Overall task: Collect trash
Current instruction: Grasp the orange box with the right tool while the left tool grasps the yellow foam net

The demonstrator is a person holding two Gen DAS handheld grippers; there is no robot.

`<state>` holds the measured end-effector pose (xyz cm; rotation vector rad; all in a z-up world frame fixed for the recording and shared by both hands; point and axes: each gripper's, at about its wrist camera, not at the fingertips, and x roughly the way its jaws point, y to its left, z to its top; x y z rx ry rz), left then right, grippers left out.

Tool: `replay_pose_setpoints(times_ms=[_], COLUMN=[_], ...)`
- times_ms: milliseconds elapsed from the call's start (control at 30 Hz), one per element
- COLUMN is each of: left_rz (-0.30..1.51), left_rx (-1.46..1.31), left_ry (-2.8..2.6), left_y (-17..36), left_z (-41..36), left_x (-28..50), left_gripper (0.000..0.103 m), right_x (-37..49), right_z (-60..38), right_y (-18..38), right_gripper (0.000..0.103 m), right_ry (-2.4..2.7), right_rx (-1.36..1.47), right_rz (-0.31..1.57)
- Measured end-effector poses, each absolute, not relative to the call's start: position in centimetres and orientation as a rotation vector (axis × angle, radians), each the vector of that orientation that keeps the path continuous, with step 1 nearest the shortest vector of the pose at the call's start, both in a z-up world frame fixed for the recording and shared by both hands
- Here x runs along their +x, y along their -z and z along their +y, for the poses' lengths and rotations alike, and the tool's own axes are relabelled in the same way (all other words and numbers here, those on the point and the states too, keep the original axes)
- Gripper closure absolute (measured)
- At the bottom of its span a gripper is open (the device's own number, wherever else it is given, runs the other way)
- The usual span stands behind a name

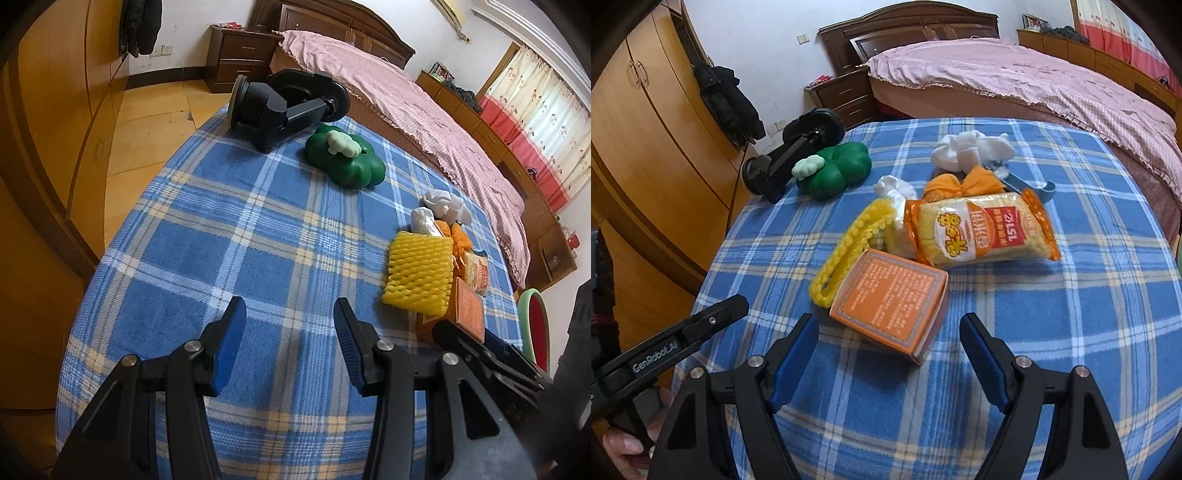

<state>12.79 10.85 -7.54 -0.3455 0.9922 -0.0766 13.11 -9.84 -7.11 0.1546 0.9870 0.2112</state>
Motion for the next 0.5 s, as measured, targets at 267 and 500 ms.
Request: replay_pose_setpoints(times_ms=[267, 500], left_rz=[0.997, 0.992], left_rx=[-0.328, -0.29], left_ry=[0.096, 0.151], left_y=[7.5, 6.7], left_z=[9.8, 7.6], left_x=[13.1, 13.4], left_gripper=[0.054, 0.054], right_x=[12.9, 11.0], right_z=[-10.8, -13.3], right_y=[7.0, 5.4], right_gripper=[0.04, 0.04], right_ry=[-0.214, -0.192], right_rx=[0.163, 0.179], right_rz=[0.978, 0.93])
